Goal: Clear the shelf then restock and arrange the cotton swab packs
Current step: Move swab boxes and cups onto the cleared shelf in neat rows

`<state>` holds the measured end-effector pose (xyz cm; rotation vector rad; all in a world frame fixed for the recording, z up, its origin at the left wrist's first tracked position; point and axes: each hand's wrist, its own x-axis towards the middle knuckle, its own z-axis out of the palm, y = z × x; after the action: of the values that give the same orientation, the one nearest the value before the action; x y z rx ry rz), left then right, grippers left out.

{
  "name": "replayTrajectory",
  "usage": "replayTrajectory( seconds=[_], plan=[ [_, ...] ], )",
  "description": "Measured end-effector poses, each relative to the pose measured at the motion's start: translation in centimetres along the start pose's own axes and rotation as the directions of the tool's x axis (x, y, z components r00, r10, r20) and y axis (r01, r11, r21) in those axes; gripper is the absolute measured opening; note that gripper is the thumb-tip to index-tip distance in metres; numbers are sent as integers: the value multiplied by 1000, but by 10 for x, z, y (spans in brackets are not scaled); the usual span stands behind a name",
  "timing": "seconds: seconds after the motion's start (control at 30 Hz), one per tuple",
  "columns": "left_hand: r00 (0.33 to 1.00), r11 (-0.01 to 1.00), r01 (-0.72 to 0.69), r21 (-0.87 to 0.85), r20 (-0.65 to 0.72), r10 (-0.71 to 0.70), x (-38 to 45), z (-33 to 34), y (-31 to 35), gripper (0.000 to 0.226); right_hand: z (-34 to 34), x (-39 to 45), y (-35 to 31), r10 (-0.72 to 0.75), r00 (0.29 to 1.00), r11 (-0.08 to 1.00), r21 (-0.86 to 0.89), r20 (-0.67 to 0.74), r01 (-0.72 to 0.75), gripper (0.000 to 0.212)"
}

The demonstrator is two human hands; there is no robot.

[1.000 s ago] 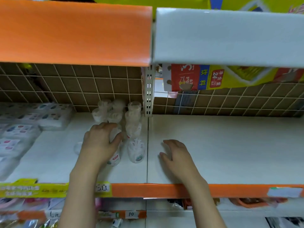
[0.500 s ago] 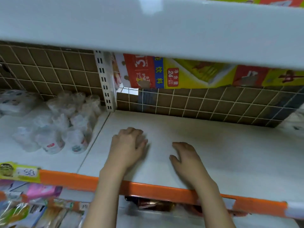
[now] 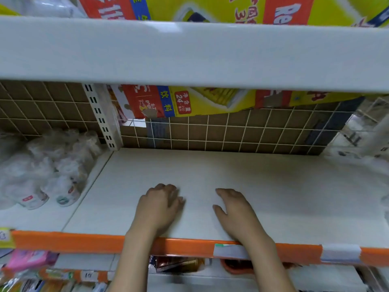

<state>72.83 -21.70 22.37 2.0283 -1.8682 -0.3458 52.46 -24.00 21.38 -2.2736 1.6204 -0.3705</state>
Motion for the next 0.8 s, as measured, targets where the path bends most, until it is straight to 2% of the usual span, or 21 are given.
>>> replayTrajectory(
  seconds=[0.2,0.43,0.63,0.8],
  plan=[
    [998,996,-18,92,55,13,-1,22,15,36,0,-24,22,74,997,997,36,-36,-73,49],
    [995,996,-30,90,101,21,2,46,58,34,-14,-37,60,40,998,998,41,-42,-38,48],
    [1000,1000,-7,4,8,7,6,74,140,35,-57,-50,126,-37,999,999,-24,-33,37,47],
    [999,999,-38,-28,26,38,6,107,218,36,-102,-70,199,-36,993,998,-47,-110,31,47]
  ],
)
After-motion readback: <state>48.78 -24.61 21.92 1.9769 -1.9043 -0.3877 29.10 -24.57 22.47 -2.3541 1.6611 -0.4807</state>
